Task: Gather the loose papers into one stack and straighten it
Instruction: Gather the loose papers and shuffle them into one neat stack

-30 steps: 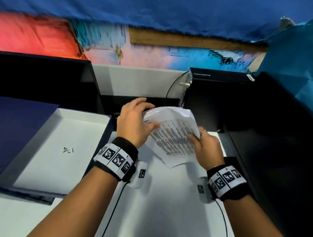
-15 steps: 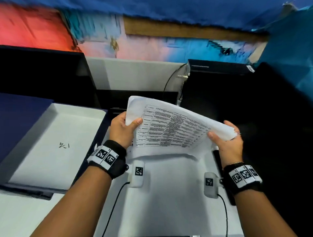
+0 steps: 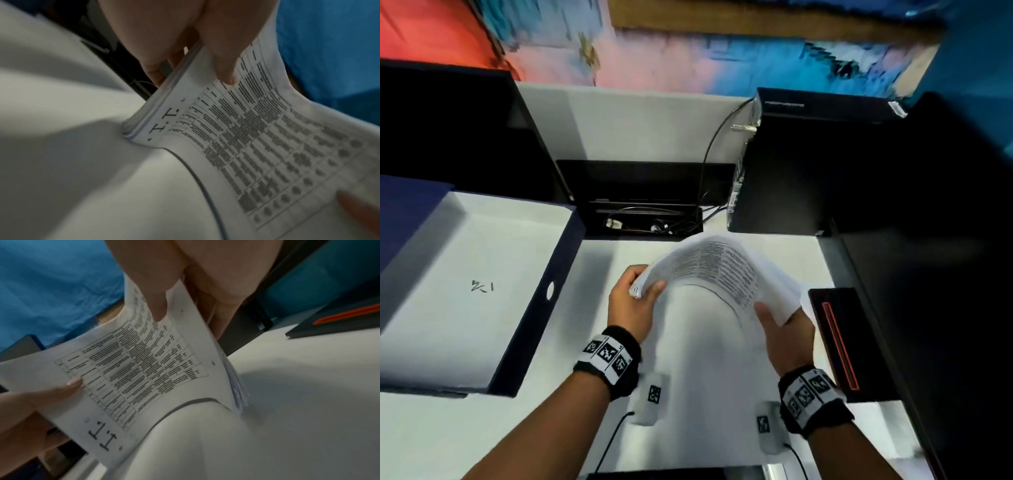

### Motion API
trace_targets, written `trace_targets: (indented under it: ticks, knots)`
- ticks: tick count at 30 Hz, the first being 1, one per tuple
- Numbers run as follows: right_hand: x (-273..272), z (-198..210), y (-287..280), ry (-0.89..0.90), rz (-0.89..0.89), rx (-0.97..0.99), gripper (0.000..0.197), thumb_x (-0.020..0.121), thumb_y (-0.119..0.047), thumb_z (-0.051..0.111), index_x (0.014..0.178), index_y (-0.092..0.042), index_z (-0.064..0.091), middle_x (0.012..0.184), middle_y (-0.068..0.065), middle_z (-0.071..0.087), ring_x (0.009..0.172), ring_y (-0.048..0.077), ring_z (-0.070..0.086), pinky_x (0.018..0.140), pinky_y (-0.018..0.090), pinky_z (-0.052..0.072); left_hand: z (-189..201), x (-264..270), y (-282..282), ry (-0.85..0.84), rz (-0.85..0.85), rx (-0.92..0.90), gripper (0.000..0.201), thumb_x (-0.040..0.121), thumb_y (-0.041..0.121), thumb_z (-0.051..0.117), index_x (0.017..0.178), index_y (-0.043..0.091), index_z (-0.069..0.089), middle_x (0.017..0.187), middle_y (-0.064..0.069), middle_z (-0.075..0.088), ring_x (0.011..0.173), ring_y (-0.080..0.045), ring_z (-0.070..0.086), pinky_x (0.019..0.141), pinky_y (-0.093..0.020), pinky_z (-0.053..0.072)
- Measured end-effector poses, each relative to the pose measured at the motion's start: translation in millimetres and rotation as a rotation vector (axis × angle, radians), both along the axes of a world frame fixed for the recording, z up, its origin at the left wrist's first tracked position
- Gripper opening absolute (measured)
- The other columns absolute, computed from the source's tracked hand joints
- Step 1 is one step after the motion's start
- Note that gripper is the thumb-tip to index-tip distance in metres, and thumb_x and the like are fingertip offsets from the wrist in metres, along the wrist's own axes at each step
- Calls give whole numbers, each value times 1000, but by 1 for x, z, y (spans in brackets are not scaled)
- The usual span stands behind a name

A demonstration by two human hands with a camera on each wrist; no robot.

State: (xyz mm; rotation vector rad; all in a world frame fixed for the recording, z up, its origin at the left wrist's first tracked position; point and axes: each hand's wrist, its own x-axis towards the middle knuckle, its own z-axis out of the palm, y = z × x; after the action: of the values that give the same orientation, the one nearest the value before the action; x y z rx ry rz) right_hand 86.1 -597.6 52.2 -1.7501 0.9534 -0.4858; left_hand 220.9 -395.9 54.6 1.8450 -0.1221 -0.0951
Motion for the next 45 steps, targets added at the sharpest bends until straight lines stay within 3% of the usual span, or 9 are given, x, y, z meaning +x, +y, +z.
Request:
trace_targets:
  ticks: [3,6,13,17,22,25,28,33,45]
  knots:
    - [3,2,-3,-112,-73,2,17,88,-16,71,94,-1,70,71,-9,64,65,10,62,55,8,48,5,3,1,-29,39,-74,24,88,10,70,82,31,62,80,8,67,73,5,62,68,-12,48]
    - [1,7,-1,-209,-122,60,8,85,-15,74,91,-17,68,79,-12,69,69,-3,66,72,27,56,6,6,6,-43,27,-142,17,89,16,69,91,32,67,92,0,73,89,-15,70,81,-31,56]
    - [7,5,-8,-314,-111,315,70,65,9,84,123,-22,58,106,-2,70,93,3,71,79,27,59,1,12,2,123,50,-180,34,73,17,84,101,22,65,100,-7,74,91,-22,72,78,-33,59]
    - [15,7,-9,-266,-172,325,33,71,-11,86,98,-18,68,99,3,76,91,19,73,84,36,58,9,8,-8,176,16,-228,21,79,17,80,98,16,72,95,-4,77,90,-21,73,82,-33,60]
    - [16,33,-10,-413,-92,152,18,82,2,73,90,-15,71,79,-14,75,79,-6,70,75,13,55,16,12,-3,-104,29,-156,10,89,18,70,99,16,69,91,5,73,89,-6,70,81,-21,55]
    - [6,15,2,-292,-96,89,13,83,-10,75,95,-11,68,85,-12,69,79,-2,71,63,6,52,2,0,-4,-149,31,15,8,94,18,62,100,13,62,83,16,63,78,5,63,71,-13,49]
    - [-5,-10,14,-102,-148,197,14,82,-24,77,76,-19,65,80,4,71,80,29,71,60,25,56,-22,-9,-2,54,-14,84,8,96,24,58,101,17,59,84,6,66,84,-23,65,74,-32,54]
    - [1,15,-21,-142,-180,85,29,81,-11,77,107,-7,64,92,1,68,80,15,66,63,14,55,-8,12,6,32,80,19,20,88,22,70,104,25,58,89,11,68,84,-6,67,72,-24,55]
    - [-11,-84,-36,553,86,26,60,97,-22,54,150,-7,30,140,22,53,126,39,53,105,41,40,-79,-17,10,377,-33,724,62,95,39,50,143,4,30,137,-21,49,122,-41,49,98,-49,42]
